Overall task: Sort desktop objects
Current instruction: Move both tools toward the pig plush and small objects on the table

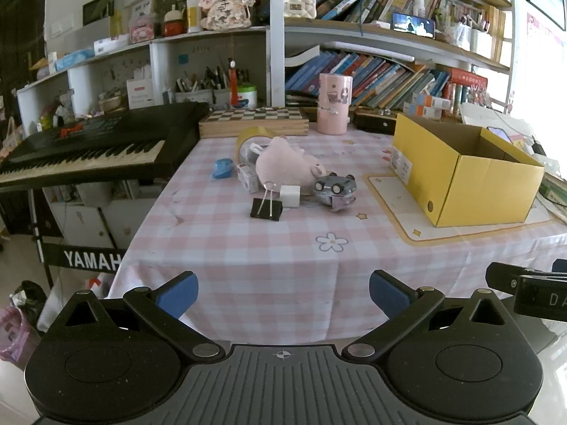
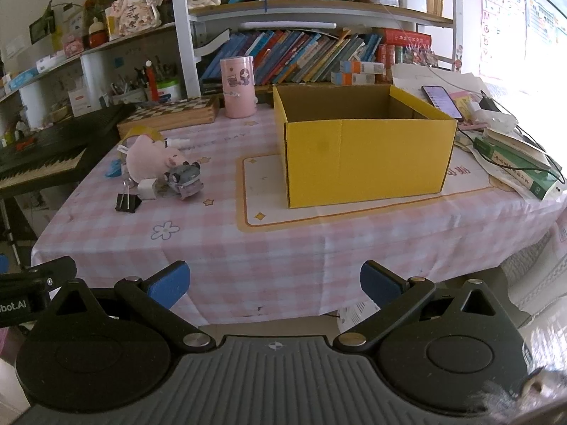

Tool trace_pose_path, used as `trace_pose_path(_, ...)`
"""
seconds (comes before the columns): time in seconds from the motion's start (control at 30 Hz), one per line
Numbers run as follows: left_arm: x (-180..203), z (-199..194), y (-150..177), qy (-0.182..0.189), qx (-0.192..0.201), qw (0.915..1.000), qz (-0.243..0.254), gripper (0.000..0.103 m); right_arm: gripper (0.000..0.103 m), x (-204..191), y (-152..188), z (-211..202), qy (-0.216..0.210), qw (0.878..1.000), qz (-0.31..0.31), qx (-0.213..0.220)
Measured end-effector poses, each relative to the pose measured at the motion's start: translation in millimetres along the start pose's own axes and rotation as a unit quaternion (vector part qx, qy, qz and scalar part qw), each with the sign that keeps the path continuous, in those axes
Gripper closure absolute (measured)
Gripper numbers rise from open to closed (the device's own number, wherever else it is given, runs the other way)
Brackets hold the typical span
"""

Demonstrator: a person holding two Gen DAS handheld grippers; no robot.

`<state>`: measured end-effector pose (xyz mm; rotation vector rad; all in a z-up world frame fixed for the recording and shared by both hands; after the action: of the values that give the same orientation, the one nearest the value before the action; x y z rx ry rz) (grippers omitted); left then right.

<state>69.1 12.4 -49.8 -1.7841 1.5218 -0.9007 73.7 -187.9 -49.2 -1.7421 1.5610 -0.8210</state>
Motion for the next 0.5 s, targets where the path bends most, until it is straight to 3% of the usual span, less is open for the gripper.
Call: trace_pose_path(0.5,-3.6,0.2,-2.7,-0.004,0.009,0.9999,0.004,0.000,0.000,-4.5,0.1,-0.3,-0.010,1.000,-0.008,0.006)
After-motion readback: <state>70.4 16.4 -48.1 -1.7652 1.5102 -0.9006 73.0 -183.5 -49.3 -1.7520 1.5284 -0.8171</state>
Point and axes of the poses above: each gripper's, at about its wrist camera, not at the fingertips, and z roughly the way its jaws point, x to its right, y to its underside, the point moved 8 cm from there along z, roughly the way its jaws point, and after that the axes turned 8 degrees about -z, right-handed, at the moved point
